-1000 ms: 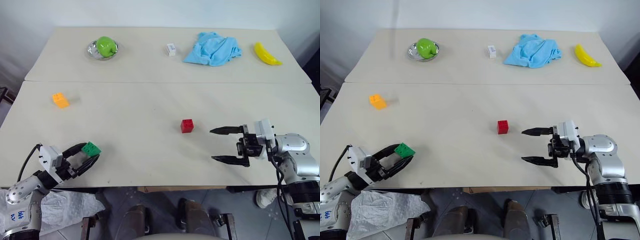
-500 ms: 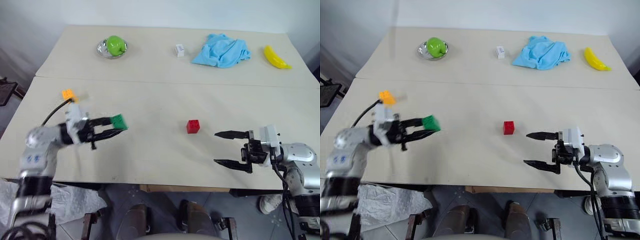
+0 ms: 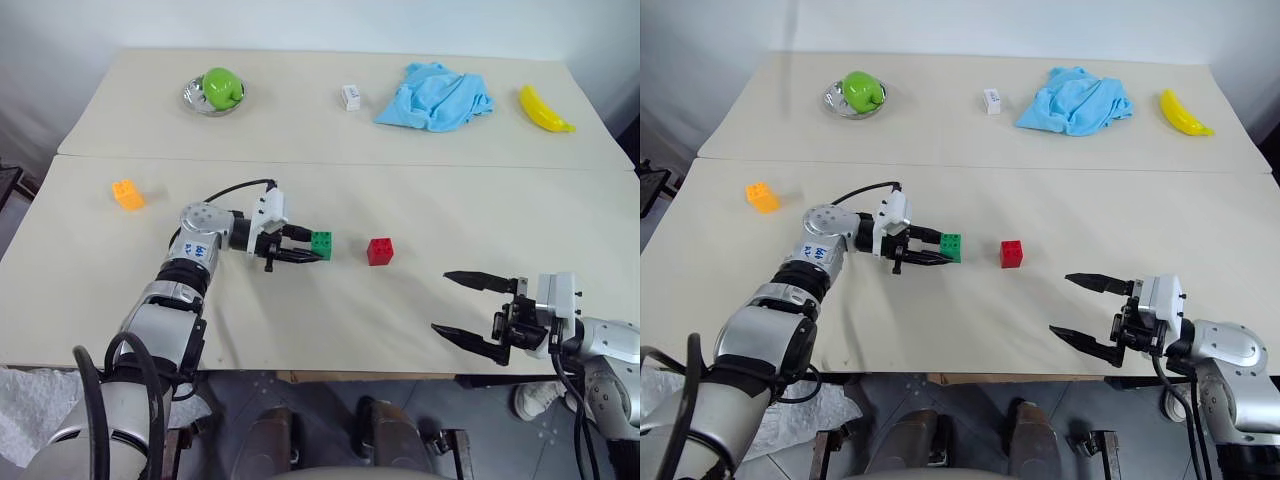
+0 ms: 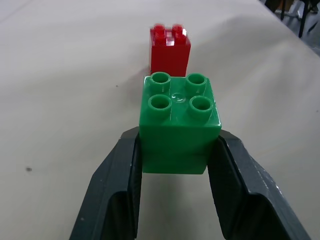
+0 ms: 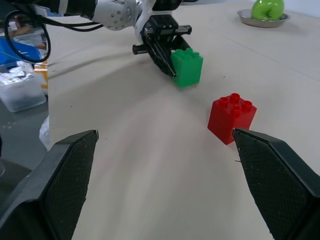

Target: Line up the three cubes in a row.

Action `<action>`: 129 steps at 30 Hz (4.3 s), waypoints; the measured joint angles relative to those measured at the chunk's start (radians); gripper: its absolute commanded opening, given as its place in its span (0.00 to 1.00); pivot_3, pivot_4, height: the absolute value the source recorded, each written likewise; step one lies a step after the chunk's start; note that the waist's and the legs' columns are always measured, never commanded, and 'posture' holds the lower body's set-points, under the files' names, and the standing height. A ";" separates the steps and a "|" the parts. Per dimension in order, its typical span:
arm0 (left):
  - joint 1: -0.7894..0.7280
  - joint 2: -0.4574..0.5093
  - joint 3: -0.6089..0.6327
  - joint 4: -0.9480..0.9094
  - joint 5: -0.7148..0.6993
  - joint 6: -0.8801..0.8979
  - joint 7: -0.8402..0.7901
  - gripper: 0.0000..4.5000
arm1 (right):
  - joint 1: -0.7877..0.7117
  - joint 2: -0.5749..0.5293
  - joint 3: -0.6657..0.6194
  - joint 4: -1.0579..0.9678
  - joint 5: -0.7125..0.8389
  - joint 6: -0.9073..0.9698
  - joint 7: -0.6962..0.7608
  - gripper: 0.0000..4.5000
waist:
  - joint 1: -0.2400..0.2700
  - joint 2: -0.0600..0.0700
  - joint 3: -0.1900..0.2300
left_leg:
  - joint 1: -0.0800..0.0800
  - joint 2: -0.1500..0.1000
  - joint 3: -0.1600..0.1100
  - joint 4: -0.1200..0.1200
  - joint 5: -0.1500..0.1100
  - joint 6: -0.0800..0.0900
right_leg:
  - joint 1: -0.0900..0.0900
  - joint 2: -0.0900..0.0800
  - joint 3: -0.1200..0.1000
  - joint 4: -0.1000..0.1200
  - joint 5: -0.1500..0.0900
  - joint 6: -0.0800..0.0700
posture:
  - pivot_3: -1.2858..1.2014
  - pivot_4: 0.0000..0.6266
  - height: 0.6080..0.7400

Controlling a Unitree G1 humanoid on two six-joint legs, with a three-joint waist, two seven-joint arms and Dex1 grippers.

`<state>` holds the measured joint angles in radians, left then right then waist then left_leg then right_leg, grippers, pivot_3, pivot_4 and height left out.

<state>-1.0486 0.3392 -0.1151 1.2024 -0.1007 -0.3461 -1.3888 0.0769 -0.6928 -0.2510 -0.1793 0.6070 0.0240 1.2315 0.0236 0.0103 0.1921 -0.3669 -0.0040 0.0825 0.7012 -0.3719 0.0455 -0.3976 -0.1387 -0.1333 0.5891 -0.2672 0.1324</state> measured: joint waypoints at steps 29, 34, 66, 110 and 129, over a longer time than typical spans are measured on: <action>0.668 0.230 0.518 -0.698 -0.251 0.159 0.314 1.00 | -0.356 0.193 0.120 0.141 0.005 0.043 -0.080 1.00 | -0.050 0.000 0.000 | -0.001 0.003 -0.018 0.002 0.000 0.000 | -0.001 -0.005 0.000 0.004 0.000 0.000 | 0.52 0.24 1.00; 1.021 0.115 0.770 -1.069 -0.315 0.254 0.694 1.00 | -0.397 0.212 0.151 0.156 -0.014 0.033 -0.067 1.00 | -0.027 0.000 0.000 | 0.000 -0.002 -0.020 0.003 -0.001 0.003 | 0.004 -0.010 0.001 0.002 0.001 0.001 | 0.52 0.24 1.00; 0.316 0.058 0.523 -0.593 -0.068 0.533 1.534 1.00 | -0.417 0.232 0.164 0.099 0.017 0.114 -0.108 1.00 | -0.001 -0.003 -0.002 | 0.000 -0.002 -0.017 0.001 0.000 0.001 | 0.002 -0.005 -0.001 0.002 0.001 0.001 | 0.52 0.24 1.00; 0.098 0.201 0.090 -0.103 -0.047 -0.084 -0.111 0.33 | -0.106 0.025 -0.024 -0.028 0.084 0.166 -0.035 1.00 | 0.001 -0.003 -0.002 | -0.001 0.000 -0.002 0.004 0.000 0.000 | 0.000 0.001 0.000 0.001 0.001 0.001 | 0.52 0.24 1.00; -0.025 0.181 0.066 0.088 0.109 -0.087 -0.015 0.84 | 0.010 0.043 -0.034 -0.136 0.087 0.160 -0.130 1.00 | 0.000 -0.003 -0.002 | -0.002 0.000 -0.002 0.006 0.000 0.000 | 0.000 0.001 0.001 0.003 0.001 0.001 | 0.52 0.24 1.00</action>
<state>-1.0741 0.5200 -0.0489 1.2900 0.0085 -0.4333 -1.4042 0.0868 -0.6501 -0.2846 -0.3151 0.6944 0.1842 1.1018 0.0235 0.0069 0.1902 -0.3688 -0.0037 0.0802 0.7074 -0.3721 0.0456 -0.3978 -0.1382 -0.1326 0.5922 -0.2665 0.1333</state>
